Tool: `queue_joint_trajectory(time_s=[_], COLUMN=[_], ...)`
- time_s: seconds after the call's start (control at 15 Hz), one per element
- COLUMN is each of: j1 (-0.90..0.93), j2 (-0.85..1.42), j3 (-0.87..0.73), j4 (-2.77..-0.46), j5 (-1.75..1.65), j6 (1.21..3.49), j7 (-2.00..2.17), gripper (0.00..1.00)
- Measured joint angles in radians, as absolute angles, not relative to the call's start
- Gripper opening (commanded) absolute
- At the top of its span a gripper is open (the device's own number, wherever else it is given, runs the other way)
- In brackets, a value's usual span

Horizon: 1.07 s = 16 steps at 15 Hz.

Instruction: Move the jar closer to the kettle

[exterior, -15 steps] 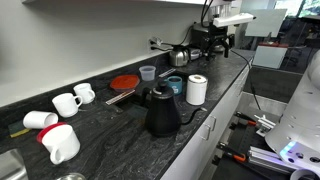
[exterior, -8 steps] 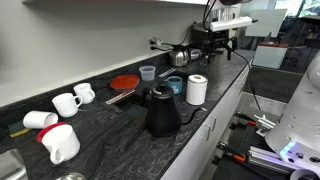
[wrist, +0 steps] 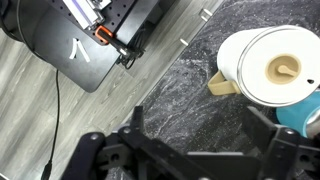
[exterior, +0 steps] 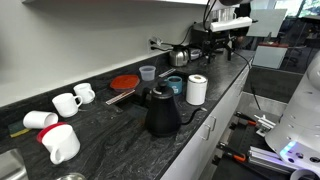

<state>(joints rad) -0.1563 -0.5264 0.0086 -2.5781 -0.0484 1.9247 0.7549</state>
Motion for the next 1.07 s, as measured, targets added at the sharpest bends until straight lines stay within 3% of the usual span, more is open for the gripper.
queue_joint_trajectory(time_s=[0.47, 1.07], j1=[-0.169, -0.177], j2=[-0.521, -0.521], j3=[-0.087, -0.074], j4=[-2.622, -2.626], j5=[0.145, 0.146], j6=[1.925, 1.924], j7=[0.741, 0.740], gripper=[1.00, 1.00])
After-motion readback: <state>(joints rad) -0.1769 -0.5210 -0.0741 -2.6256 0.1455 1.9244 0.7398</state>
